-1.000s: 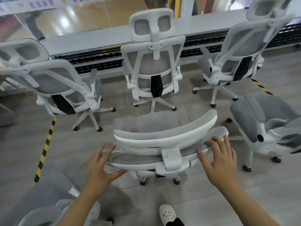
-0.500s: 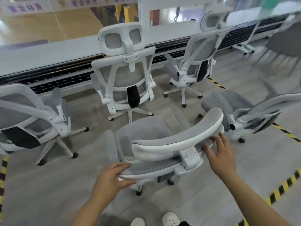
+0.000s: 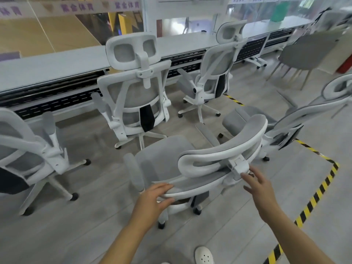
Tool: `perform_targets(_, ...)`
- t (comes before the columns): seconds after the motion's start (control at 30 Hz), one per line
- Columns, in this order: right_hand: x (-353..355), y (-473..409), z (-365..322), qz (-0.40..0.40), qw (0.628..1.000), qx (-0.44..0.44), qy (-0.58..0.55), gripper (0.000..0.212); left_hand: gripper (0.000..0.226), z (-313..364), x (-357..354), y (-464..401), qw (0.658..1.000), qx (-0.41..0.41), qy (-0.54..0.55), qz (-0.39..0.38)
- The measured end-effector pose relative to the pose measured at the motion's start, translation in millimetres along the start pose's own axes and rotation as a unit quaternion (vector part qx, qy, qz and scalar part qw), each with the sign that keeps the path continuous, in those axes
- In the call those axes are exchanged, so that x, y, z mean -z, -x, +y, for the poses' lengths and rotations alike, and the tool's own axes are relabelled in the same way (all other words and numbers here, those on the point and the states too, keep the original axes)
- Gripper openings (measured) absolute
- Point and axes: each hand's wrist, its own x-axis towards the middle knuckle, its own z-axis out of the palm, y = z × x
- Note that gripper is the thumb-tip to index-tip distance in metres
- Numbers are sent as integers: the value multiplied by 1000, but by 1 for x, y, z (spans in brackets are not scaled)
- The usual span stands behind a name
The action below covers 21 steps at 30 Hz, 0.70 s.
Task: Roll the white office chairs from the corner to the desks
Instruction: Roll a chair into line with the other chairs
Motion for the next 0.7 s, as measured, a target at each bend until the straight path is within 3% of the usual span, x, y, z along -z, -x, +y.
perform_targets(0.13, 1, -5, 9, 19, 993, 14, 113, 43, 40, 1, -7, -1, 1000, -14, 11, 10)
perform_targets(0.27, 10, -11, 14, 36, 987, 22, 156, 52, 39, 3, -11, 2, 1000, -14, 0, -5)
perform_targets(0.7, 40, 4, 6, 68, 990, 8, 120, 40, 39, 16, -46, -5, 999, -2, 31, -44)
